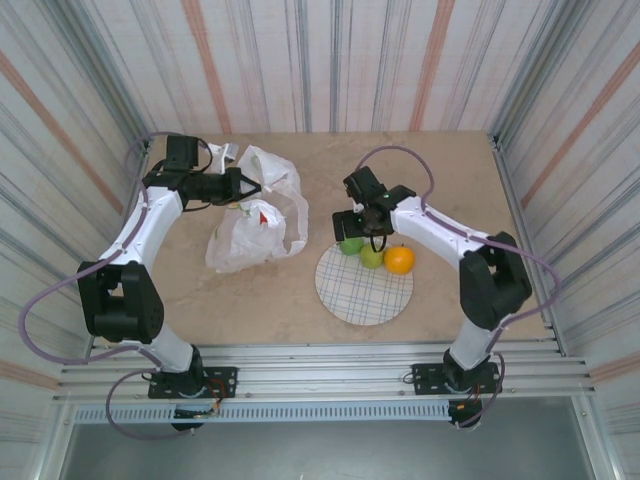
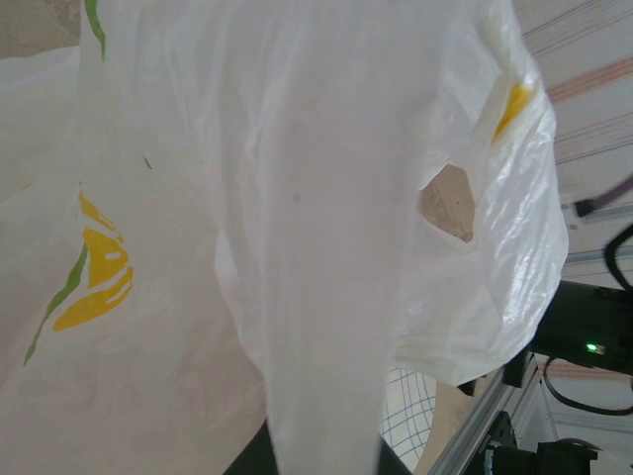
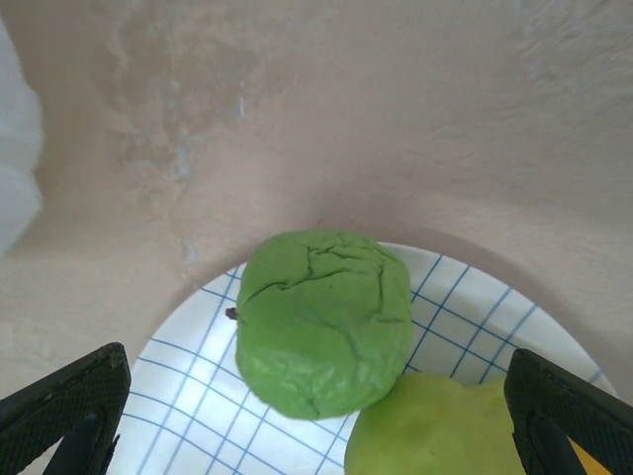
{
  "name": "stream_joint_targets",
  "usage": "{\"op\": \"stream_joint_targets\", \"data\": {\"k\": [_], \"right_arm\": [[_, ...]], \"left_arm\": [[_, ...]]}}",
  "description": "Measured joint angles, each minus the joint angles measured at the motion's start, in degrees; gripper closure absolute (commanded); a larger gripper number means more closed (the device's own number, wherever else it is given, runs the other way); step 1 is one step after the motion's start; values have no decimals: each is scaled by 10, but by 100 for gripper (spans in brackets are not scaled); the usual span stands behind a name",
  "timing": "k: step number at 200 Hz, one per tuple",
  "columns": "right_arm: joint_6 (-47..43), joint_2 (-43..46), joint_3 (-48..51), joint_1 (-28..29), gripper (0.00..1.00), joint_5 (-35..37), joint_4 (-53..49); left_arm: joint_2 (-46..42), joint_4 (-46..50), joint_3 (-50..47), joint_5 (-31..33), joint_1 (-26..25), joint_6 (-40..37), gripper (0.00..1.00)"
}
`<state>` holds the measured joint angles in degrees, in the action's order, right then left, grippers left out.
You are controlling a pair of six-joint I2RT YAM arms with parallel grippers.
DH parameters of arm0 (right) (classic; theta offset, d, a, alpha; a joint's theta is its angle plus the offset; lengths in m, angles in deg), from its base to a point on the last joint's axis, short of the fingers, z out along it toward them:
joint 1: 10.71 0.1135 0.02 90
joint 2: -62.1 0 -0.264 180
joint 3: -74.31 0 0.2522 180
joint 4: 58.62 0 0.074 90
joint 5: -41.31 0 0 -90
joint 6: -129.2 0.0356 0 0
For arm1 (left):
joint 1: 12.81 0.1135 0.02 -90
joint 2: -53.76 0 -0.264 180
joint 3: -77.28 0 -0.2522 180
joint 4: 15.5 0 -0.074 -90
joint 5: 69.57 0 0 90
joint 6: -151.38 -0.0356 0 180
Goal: Place the fruits into the plastic bag
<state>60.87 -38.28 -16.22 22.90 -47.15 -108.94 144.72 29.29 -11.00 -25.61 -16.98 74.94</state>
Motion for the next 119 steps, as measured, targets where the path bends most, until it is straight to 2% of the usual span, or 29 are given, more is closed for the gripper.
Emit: {"op": "stream_joint_targets", "data": {"k": [19, 51, 70, 119], "right_arm": [[-15, -36, -17, -11, 1, -19, -11], [-31, -77, -49, -25, 11, -52, -17], [-36, -87, -57, -29, 17, -68, -17], [-41, -96, -59, -29, 23, -93, -21]], "left_arm": [[0, 2, 0, 1, 0, 0, 100], [0, 4, 0, 2, 0, -2, 100], [0, 4, 0, 2, 0, -2, 100], [0, 5, 0, 2, 0, -2, 100]]}}
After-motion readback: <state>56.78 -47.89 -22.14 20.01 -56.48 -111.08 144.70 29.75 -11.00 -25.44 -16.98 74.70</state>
